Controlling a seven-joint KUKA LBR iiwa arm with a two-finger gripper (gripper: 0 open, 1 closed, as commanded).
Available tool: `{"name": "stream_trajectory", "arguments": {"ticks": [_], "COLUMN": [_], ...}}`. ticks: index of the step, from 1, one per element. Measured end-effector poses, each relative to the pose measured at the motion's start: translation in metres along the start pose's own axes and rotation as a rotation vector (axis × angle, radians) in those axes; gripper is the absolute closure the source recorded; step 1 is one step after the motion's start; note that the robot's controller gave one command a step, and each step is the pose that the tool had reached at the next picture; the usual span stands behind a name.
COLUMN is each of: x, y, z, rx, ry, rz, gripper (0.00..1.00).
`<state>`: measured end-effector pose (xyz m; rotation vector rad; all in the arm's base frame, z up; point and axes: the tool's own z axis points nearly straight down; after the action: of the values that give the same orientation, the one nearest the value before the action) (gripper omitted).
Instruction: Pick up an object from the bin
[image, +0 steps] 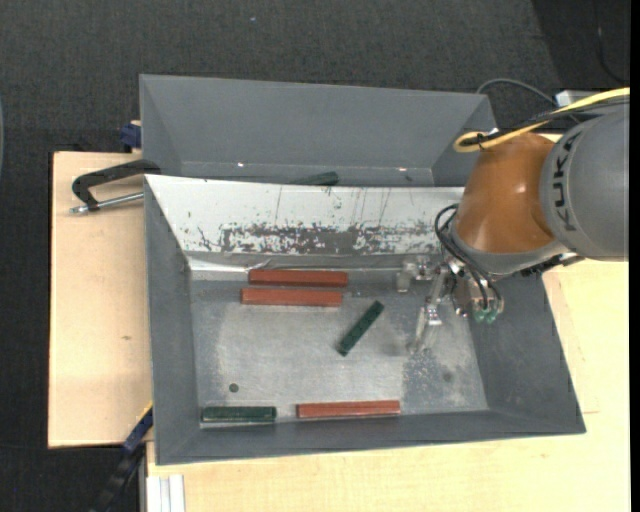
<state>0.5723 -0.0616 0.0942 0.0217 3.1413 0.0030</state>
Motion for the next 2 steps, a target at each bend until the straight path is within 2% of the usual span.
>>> {"name": "stream_trajectory", "arguments": {"ticks": [1, 2], "x": [-0.013, -0.014], "y": [0.016, 0.039], "z": [0.001, 0.013], "rx": [0.002, 0.0], "ry": [-0.007, -0.002], "rz": [-0.195, -0.023], "gripper": [0.0, 0.0]}}
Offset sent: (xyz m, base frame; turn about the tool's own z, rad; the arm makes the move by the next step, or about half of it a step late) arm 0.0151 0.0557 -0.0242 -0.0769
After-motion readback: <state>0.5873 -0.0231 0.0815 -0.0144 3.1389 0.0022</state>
